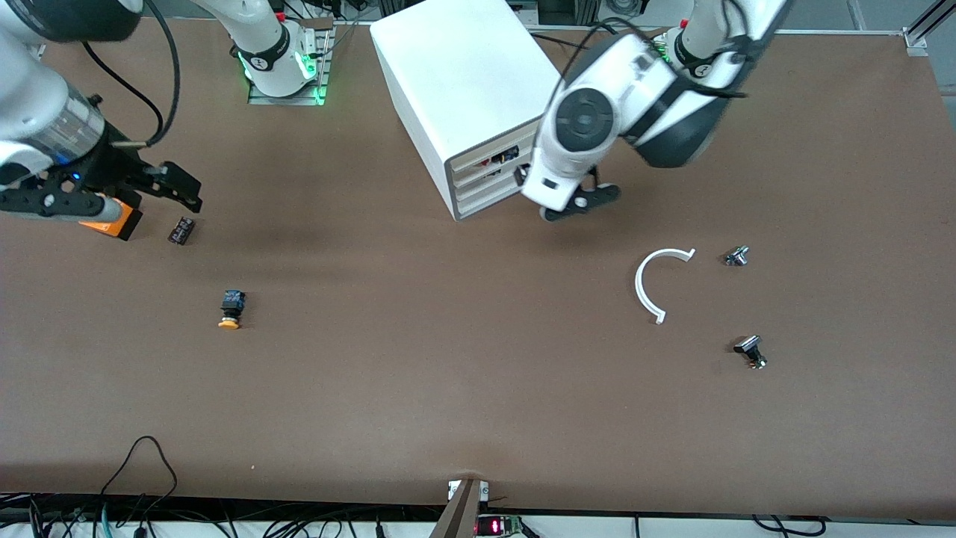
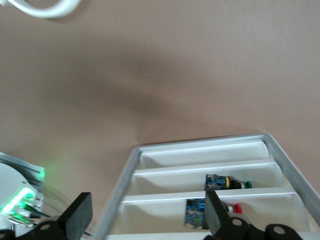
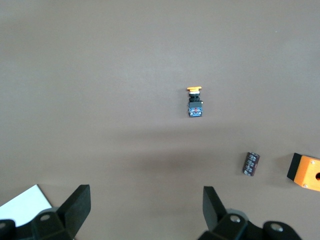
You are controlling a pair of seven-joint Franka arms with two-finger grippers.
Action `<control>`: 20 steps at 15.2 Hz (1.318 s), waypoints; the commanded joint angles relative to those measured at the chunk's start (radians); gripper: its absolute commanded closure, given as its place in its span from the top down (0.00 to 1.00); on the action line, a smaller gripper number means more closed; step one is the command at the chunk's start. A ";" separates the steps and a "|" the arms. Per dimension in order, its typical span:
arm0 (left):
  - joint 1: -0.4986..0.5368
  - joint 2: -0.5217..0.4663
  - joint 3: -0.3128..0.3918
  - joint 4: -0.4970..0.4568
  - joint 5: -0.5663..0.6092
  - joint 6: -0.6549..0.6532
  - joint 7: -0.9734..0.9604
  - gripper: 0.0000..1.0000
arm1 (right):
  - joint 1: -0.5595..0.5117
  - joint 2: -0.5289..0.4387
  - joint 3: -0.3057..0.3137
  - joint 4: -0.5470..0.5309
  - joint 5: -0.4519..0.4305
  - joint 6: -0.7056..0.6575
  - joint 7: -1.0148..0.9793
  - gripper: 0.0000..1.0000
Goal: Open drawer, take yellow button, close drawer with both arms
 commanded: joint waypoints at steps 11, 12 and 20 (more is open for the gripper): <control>0.387 -0.059 -0.015 0.229 0.176 -0.161 0.880 0.99 | -0.172 -0.084 0.118 -0.026 -0.028 -0.050 -0.048 0.99; 0.410 -0.063 -0.015 0.230 0.177 -0.164 0.930 0.99 | -0.170 -0.084 0.120 -0.024 -0.028 -0.053 -0.048 0.99; 0.277 -0.179 0.239 0.171 0.128 -0.147 1.116 0.99 | -0.168 -0.082 0.137 -0.015 -0.027 -0.065 -0.053 0.99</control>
